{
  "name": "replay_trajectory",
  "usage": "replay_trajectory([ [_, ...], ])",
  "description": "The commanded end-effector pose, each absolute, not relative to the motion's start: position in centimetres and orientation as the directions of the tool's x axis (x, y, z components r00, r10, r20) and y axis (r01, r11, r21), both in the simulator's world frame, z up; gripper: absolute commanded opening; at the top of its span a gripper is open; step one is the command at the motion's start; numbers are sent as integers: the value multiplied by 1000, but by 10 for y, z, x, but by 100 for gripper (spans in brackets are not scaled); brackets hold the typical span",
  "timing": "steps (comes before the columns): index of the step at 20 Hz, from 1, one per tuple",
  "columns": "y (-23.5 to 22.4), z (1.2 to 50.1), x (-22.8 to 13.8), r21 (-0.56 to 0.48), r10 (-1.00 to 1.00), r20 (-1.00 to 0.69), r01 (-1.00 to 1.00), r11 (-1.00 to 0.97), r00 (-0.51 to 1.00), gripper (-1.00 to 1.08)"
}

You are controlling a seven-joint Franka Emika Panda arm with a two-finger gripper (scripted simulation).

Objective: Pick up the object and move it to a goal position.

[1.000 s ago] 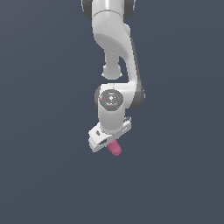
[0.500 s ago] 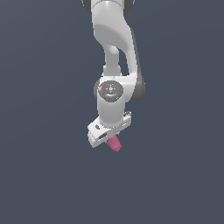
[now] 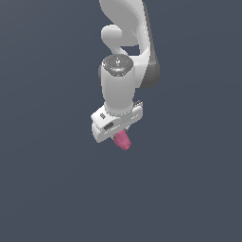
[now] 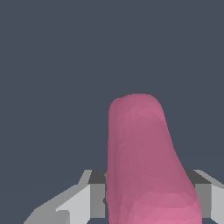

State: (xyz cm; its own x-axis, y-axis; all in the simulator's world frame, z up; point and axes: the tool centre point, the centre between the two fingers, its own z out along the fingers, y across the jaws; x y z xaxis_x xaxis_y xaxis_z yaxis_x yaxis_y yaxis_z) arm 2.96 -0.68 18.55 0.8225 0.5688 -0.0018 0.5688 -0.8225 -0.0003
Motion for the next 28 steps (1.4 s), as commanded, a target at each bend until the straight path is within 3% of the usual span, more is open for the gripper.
replay_trajectory([
  [1, -8, 210, 19, 1, 569, -1, 569, -823, 823, -100],
  [16, -14, 345, -40, 0, 569, 0, 569, -822, 822, -100],
  [28, -17, 380, -51, 0, 569, 0, 569, -823, 823, -100],
])
